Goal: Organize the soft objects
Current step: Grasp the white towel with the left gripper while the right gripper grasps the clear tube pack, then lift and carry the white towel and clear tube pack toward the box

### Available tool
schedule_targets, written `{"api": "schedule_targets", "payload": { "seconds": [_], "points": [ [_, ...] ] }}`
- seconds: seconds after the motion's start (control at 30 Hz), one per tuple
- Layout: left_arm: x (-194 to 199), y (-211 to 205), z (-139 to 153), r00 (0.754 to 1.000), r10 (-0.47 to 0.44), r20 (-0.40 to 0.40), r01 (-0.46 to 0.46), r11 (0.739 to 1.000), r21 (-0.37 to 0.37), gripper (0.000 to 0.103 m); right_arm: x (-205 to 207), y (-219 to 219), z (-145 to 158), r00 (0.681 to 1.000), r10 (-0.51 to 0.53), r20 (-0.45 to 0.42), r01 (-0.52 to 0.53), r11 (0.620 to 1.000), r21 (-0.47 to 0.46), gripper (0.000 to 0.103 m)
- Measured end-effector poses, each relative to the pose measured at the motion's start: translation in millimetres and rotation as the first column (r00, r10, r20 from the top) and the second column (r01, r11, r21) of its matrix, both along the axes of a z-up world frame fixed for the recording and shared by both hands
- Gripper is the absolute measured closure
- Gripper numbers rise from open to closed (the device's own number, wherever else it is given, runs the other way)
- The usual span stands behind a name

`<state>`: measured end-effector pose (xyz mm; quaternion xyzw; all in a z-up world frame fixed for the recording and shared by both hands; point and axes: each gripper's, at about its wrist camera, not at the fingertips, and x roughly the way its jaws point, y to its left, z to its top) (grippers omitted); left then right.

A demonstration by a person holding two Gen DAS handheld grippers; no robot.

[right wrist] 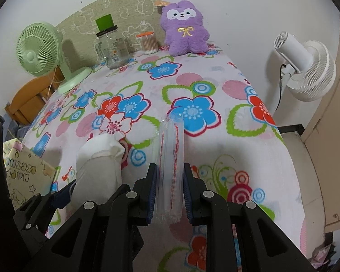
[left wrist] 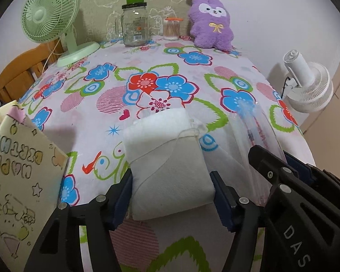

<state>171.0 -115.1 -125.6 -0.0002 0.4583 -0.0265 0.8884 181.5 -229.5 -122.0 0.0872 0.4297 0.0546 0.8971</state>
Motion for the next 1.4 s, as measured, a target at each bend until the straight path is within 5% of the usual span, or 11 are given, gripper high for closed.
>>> {"api": "schedule_targets", "payload": {
  "seconds": [1.4],
  "points": [
    [-100.9,12.4,92.1,0.976,-0.126,0.177,0.118,0.991,0.056,0.036,-115.4,17.8,92.9,0.987,-0.019,0.158,0.025,0.999,-0.038,0.078]
  ]
}}
